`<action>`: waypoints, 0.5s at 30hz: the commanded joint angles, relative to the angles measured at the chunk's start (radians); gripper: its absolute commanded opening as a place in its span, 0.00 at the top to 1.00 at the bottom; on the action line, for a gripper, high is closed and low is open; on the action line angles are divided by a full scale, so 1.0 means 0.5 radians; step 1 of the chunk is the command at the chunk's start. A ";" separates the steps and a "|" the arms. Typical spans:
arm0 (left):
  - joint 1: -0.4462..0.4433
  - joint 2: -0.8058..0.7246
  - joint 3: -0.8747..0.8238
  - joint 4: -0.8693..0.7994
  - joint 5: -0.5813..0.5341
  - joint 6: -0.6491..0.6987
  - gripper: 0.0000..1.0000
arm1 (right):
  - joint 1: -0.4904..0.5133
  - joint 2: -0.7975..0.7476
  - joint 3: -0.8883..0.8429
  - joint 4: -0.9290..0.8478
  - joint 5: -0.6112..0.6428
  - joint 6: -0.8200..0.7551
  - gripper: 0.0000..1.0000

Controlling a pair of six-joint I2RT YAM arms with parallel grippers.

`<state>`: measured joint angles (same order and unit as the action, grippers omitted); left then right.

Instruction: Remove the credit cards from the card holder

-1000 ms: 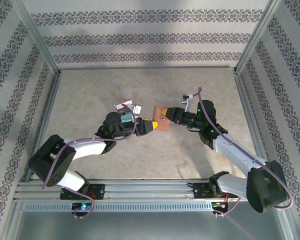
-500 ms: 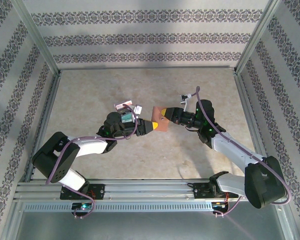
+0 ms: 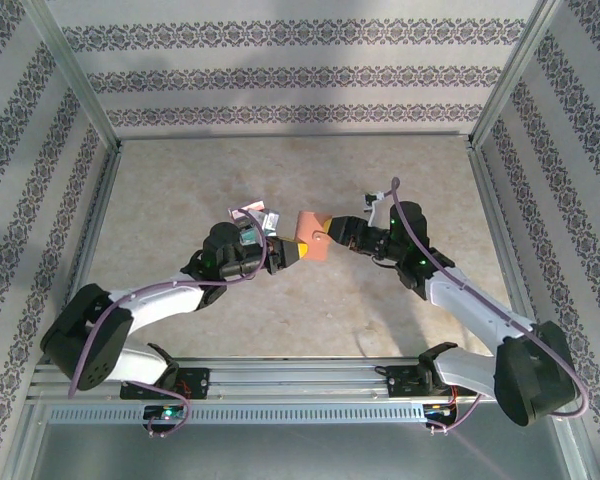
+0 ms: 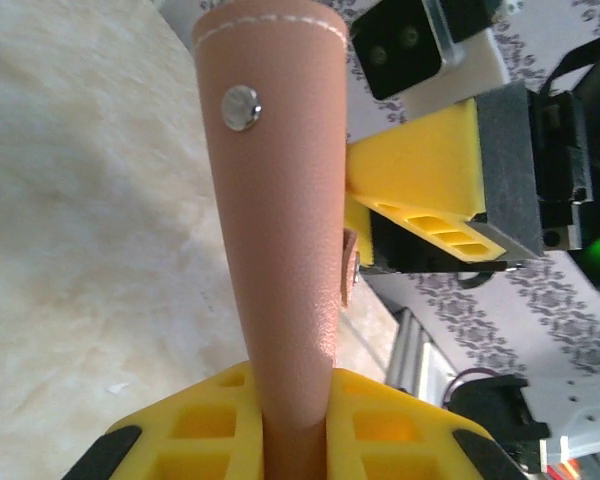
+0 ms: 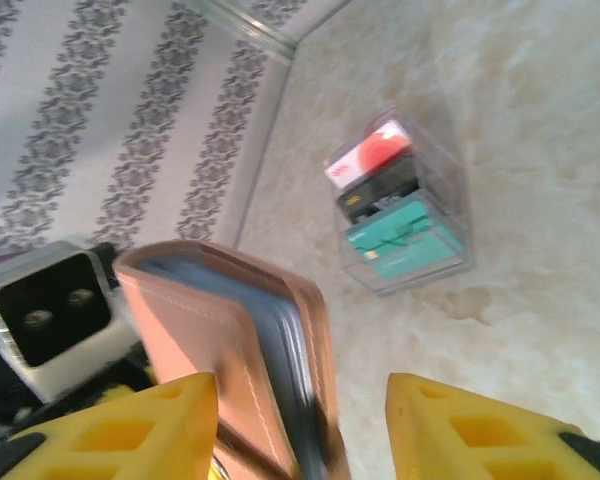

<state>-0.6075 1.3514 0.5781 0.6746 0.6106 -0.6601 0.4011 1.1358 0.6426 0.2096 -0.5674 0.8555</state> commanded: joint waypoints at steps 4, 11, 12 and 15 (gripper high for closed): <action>-0.066 -0.151 0.131 -0.440 -0.369 0.398 0.94 | 0.156 -0.248 0.119 -0.545 0.612 -0.089 0.50; -0.095 -0.104 0.177 -0.450 -0.407 0.409 0.95 | 0.462 -0.260 0.279 -0.744 0.931 -0.058 0.54; -0.098 -0.094 0.185 -0.455 -0.405 0.414 0.95 | 0.505 -0.233 0.319 -0.762 0.956 -0.060 0.54; -0.104 -0.073 0.197 -0.457 -0.402 0.413 0.95 | 0.612 -0.138 0.434 -0.824 1.021 -0.063 0.56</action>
<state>-0.6464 1.3090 0.6350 0.4541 0.4263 -0.4885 0.6735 1.0367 0.8032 -0.1410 -0.1516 0.8310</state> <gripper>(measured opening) 0.155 0.443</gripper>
